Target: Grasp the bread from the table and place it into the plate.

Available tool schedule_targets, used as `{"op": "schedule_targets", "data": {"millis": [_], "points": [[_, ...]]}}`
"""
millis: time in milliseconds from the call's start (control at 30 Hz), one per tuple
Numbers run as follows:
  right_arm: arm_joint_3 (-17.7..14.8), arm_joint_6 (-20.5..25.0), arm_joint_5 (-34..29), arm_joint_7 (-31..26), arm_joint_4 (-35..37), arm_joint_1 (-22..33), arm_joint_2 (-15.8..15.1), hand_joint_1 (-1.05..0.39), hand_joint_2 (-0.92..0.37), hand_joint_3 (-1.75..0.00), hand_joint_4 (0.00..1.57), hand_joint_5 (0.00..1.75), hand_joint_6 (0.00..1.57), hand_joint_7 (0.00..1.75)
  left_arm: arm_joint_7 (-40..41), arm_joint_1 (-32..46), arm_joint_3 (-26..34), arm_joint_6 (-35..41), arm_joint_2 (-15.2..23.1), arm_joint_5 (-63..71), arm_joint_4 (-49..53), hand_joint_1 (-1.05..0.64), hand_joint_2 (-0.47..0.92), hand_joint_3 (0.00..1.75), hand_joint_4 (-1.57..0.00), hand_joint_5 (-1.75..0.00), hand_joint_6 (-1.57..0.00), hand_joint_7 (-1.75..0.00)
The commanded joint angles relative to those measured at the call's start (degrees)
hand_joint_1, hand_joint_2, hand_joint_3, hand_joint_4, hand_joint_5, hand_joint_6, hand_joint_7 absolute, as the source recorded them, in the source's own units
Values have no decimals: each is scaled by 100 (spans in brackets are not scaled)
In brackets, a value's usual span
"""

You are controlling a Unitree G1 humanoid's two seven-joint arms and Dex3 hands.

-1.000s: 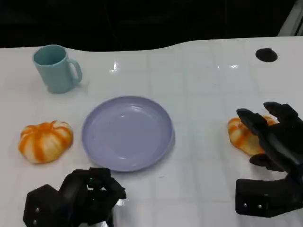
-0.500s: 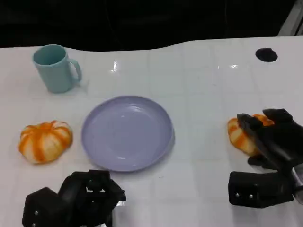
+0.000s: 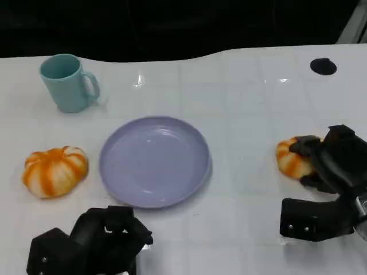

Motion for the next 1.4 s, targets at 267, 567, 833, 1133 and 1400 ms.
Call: {"op": "schedule_targets", "data": {"millis": [267, 567, 833, 1133, 1400], "points": [[207, -294, 102, -710, 208, 75, -113, -22, -49, -101, 92, 175, 66, 175, 75, 159, -12, 116, 43, 44, -140, -105, 62, 52, -157, -123, -142, -80], [294, -520, 57, -1321, -39, 29, -109, -20, -30, -113, 94, 175, 69, 175, 81, 125, 4, 172, 37, 7, -136, -105, 61, 52, -157, -123, -143, -80], [269, -709, 60, -1443, -626, 84, -179, -21, -26, -118, 98, 175, 71, 175, 46, 76, 3, 113, 33, 4, -52, -105, 61, 54, -157, -121, -142, -79], [225, -1241, 144, -1297, -1341, 88, -99, -15, -20, -135, 101, 175, 76, 175, 143, 37, -20, 65, 14, 108, 17, -105, 61, 55, -157, -121, -141, -80], [253, -1425, 333, -678, -1643, -54, 461, -16, -26, -141, 104, 175, 79, 175, 117, 2, -24, -42, 7, 138, 140, -105, 62, 55, -157, -122, -139, -80]]}}
